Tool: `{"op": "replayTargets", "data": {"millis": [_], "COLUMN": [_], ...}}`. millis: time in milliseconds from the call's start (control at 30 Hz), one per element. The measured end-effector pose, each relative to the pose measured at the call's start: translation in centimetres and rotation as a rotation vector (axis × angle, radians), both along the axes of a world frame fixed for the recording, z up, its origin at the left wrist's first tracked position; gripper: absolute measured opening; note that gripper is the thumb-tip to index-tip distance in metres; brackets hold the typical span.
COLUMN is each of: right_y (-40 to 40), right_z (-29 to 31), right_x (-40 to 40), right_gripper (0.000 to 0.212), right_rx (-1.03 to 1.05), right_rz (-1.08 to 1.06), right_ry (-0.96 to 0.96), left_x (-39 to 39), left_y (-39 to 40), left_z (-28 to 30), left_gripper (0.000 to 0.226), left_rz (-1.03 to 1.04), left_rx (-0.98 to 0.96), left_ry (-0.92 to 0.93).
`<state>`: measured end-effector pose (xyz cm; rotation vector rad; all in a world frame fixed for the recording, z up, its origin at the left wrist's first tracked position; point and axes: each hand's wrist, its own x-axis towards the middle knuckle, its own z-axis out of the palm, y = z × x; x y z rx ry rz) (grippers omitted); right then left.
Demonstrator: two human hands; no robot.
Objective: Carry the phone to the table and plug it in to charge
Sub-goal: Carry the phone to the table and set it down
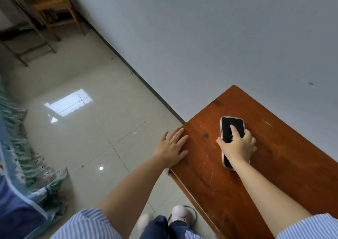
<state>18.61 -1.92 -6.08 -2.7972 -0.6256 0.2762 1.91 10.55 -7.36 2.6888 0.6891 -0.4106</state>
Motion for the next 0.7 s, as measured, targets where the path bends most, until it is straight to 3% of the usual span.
{"op": "replayTargets", "data": {"millis": [267, 700], "right_y": [14.8, 51.4], "right_z": [1.8, 10.6], "right_x": [-5.1, -22.4], "right_gripper": [0.064, 0.065], "right_rx": [0.052, 0.253], "right_rz": [0.318, 0.728], "right_ry": [0.02, -0.032], "left_x": [-4.2, -24.8], "left_y": [14.1, 44.3], "left_z": [3.5, 13.0], "left_gripper": [0.055, 0.046], "left_rz": [0.23, 0.673], "left_rx": [0.097, 0.389], "left_ry": [-0.051, -0.113]}}
